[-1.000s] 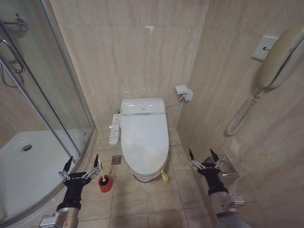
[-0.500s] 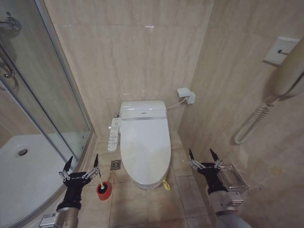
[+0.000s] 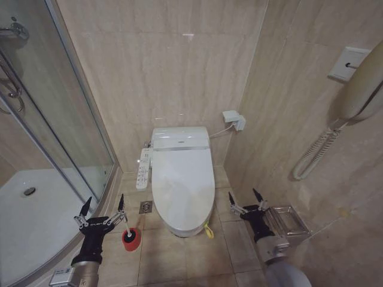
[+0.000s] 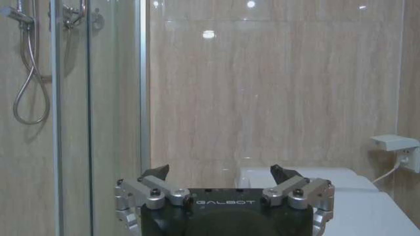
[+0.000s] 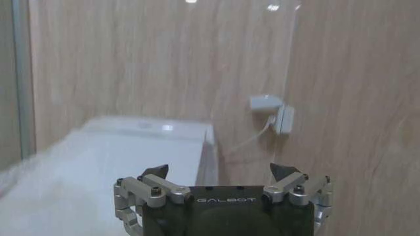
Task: Open the toilet lid, clean the toilet bowl with a toilet brush, close the toilet lid, and flush.
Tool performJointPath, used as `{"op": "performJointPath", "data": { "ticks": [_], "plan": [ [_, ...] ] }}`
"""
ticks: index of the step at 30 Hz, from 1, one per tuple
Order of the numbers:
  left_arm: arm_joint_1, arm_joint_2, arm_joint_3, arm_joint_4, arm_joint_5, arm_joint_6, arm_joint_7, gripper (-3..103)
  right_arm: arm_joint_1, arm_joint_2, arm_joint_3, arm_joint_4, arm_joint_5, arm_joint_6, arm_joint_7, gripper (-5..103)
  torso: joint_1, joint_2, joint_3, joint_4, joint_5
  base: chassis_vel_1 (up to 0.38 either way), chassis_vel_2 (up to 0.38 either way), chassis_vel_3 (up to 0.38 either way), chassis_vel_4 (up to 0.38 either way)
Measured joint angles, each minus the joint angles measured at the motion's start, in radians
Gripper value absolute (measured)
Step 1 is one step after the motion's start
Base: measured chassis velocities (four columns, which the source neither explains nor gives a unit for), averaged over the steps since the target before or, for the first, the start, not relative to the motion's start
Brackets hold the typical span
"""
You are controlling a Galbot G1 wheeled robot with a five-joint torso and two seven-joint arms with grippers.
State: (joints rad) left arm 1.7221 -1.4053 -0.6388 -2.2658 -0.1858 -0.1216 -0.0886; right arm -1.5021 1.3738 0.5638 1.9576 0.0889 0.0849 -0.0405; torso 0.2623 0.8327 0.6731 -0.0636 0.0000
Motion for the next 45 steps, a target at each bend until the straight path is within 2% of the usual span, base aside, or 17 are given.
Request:
{"op": "performJointPath", "data": {
  "ticks": [8, 18, 21, 26, 45],
  "plan": [
    [0.0, 0.0, 0.0, 0.0, 0.0, 0.0, 0.0, 100, 0.061, -0.051, -0.062, -0.21, -0.038, -0.001, 0.024, 100, 0.0, 0.0, 0.0, 0.0, 0.0001, 0.0, 0.0, 0.0, 0.0],
    [0.0, 0.0, 0.0, 0.0, 0.0, 0.0, 0.0, 100, 0.095, -0.063, -0.143, -0.349, -0.043, -0.043, 0.07, 100, 0.0, 0.0, 0.0, -0.0001, 0.0001, 0.0, 0.0, 0.0, 0.0],
    [0.0, 0.0, 0.0, 0.0, 0.0, 0.0, 0.0, 100, 0.104, -0.067, -0.181, -0.395, -0.071, -0.045, 0.079, 100, 0.0, 0.0, 0.0, 0.0, 0.0, 0.0, 0.0, 0.0, 0.0],
    [0.0, 0.0, 0.0, 0.0, 0.0, 0.0, 0.0, 100, 0.117, -0.057, -0.21, -0.459, -0.106, -0.021, 0.087, 100, 0.0, 0.0, 0.0, -0.0001, 0.0, 0.0, 0.0, 0.0, 0.0],
    [0.0, 0.0, 0.0, 0.0, 0.0, 0.0, 0.0, 100, 0.241, -0.021, -0.252, -0.634, -0.116, 0.011, 0.111, 100, 0.0, 0.0, 0.0, 0.0002, 0.0, 0.0, 0.0, 0.0, 0.0]
  ]
}}
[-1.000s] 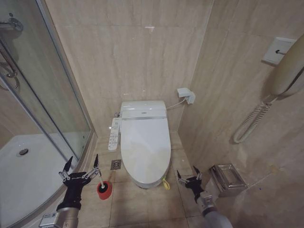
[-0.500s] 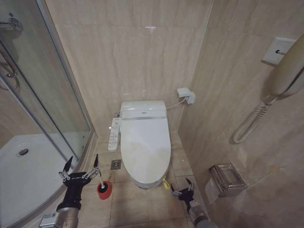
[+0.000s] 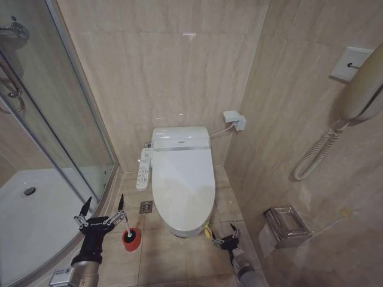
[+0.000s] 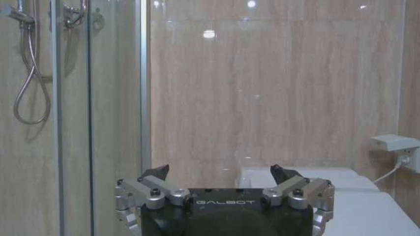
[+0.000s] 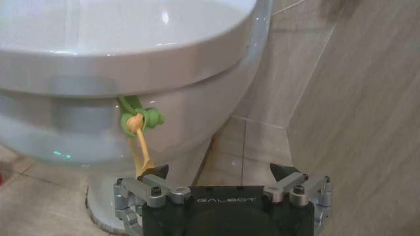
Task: Open the toilet lid, clean the toilet bowl with a toilet brush, close the toilet lid, and flush.
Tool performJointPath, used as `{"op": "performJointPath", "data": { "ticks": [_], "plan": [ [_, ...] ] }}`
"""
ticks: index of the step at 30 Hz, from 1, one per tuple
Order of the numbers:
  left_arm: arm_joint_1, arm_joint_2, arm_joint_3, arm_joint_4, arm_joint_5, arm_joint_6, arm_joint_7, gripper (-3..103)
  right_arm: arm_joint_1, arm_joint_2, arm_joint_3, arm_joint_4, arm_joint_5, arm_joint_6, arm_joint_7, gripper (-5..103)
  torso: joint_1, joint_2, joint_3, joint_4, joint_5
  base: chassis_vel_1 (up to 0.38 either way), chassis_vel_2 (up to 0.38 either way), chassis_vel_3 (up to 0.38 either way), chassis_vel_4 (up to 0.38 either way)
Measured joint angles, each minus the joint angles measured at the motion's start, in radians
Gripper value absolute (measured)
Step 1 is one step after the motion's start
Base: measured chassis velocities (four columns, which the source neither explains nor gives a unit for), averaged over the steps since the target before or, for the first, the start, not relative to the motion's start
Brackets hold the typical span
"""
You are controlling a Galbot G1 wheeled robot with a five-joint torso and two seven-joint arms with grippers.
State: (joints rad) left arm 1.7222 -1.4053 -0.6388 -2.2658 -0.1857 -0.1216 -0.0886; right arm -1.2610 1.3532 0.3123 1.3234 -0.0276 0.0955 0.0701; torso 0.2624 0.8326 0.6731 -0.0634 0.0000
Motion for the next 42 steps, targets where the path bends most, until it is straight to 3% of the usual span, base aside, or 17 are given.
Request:
{"op": "performJointPath", "data": {
  "ticks": [18, 42],
  "plan": [
    [0.0, 0.0, 0.0, 0.0, 0.0, 0.0, 0.0, 100, -0.147, -0.154, -0.011, 0.252, 0.062, -0.036, 0.032, 100, 0.0, 0.0, 0.0, -0.0003, -0.0001, 0.0, 0.0, 0.0, 0.0],
    [0.0, 0.0, 0.0, 0.0, 0.0, 0.0, 0.0, 100, -0.073, -0.106, -0.101, 0.129, 0.019, 0.002, 0.016, 100, 0.0, 0.0, 0.0, -0.0002, -0.0001, 0.0, 0.0, 0.0, 0.0]
  ]
}}
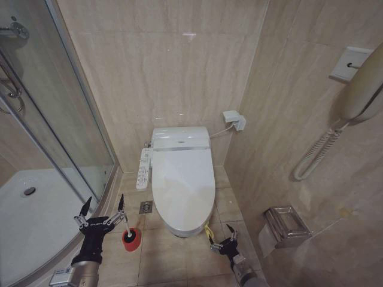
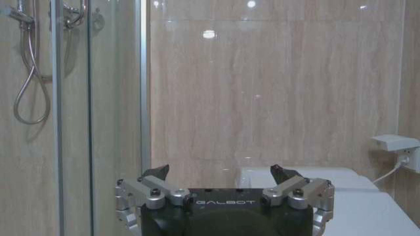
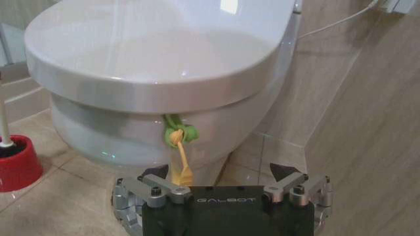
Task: Open the toilet lid, clean the toilet bowl with a toilet brush, close the toilet lid, and flush.
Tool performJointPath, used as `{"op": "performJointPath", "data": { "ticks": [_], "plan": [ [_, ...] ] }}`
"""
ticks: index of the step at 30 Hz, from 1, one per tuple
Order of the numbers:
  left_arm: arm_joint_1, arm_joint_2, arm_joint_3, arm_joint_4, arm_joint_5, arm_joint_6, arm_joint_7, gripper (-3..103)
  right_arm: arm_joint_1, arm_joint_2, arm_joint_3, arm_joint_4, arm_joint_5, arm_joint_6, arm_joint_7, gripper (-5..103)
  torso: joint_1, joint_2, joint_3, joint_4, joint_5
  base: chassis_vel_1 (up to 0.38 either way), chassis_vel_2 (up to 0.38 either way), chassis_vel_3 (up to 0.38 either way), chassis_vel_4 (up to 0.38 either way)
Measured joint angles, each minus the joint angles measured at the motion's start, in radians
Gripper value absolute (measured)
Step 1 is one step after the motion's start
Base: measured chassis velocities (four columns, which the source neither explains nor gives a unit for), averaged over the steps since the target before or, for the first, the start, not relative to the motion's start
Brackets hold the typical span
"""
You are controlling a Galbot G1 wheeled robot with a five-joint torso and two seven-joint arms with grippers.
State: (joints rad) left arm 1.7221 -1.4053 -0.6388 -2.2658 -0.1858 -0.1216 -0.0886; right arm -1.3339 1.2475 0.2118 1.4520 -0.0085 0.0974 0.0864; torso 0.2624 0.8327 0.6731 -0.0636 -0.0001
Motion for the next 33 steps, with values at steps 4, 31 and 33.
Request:
{"op": "performJointPath", "data": {
  "ticks": [4, 31, 33],
  "plan": [
    [0.0, 0.0, 0.0, 0.0, 0.0, 0.0, 0.0, 100, 0.031, 0.017, -0.016, -0.046, -0.008, 0.002, 0.007, 100, 0.0, 0.0, 0.0, -0.0001, 0.0, 0.0, 0.0, 0.0, 0.0],
    [0.0, 0.0, 0.0, 0.0, 0.0, 0.0, 0.0, 100, 0.122, 0.039, -0.024, -0.182, -0.017, 0.041, 0.058, 54, 0.0, 0.0, 0.0, -0.0001, 0.0, 0.0, 0.0, 0.0, 0.0],
    [0.0, 0.0, 0.0, 0.0, 0.0, 0.0, 0.0, 100, 0.116, 0.037, -0.023, -0.176, -0.017, 0.043, 0.055, 27, 0.0, 0.0, 0.0, 0.0, 0.0, 0.0, 0.0, 0.0, 0.0]
  ]
}}
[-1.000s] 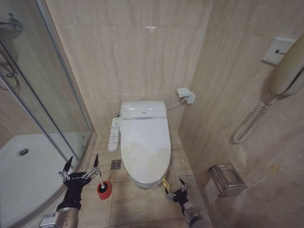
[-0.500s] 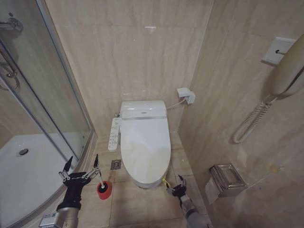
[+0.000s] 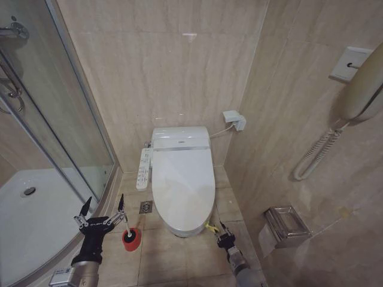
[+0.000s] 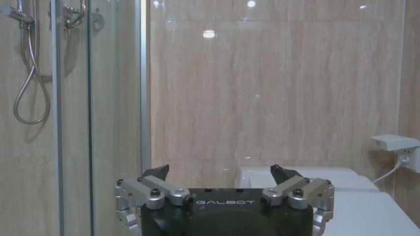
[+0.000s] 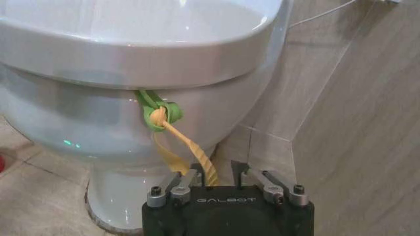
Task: Open the toilet lid, clean the toilet bowl with a toilet brush, close the toilet lid, and flush.
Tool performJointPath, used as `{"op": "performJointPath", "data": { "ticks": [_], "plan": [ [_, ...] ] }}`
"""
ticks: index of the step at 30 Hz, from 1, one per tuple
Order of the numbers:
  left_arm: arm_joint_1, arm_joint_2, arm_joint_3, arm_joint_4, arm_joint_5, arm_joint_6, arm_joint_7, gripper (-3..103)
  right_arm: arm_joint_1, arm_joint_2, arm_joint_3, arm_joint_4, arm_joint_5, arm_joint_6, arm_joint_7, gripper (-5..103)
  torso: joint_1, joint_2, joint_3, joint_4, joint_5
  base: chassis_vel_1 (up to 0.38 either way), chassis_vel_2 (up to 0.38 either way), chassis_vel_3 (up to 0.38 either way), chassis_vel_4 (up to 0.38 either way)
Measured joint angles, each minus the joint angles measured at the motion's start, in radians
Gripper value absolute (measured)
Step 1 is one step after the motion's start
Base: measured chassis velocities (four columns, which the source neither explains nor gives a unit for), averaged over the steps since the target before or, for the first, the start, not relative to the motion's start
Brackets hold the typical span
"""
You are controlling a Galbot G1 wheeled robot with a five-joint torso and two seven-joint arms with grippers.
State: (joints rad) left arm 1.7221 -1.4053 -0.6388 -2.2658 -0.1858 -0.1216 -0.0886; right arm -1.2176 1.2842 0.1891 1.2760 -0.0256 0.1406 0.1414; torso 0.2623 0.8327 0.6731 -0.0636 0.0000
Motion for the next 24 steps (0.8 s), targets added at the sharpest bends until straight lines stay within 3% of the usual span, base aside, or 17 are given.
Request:
{"op": "performJointPath", "data": {
  "ticks": [7, 8, 14, 24],
  "plan": [
    [0.0, 0.0, 0.0, 0.0, 0.0, 0.0, 0.0, 100, -0.02, -0.007, 0.006, 0.036, 0.017, 0.004, 0.015, 27, 0.0, 0.0, 0.0, 0.0, 0.0, 0.0, 0.0, 0.0, 0.0],
    [0.0, 0.0, 0.0, 0.0, 0.0, 0.0, 0.0, 100, -0.022, -0.005, 0.009, 0.04, 0.026, 0.006, 0.022, 2, 0.0, 0.0, 0.0, 0.0, 0.0, 0.0, 0.0, 0.0, 0.0],
    [0.0, 0.0, 0.0, 0.0, 0.0, 0.0, 0.0, 100, -0.031, -0.002, 0.033, 0.087, 0.071, 0.008, 0.029, 2, 0.0, 0.0, 0.0, 0.0, 0.0001, 0.0, 0.0, 0.0, 0.0],
    [0.0, 0.0, 0.0, 0.0, 0.0, 0.0, 0.0, 100, -0.027, 0.012, 0.112, 0.305, 0.211, -0.057, 0.056, 2, 0.0, 0.0, 0.0, 0.0003, 0.0005, 0.0, 0.0, 0.0, 0.0]
  ]
}}
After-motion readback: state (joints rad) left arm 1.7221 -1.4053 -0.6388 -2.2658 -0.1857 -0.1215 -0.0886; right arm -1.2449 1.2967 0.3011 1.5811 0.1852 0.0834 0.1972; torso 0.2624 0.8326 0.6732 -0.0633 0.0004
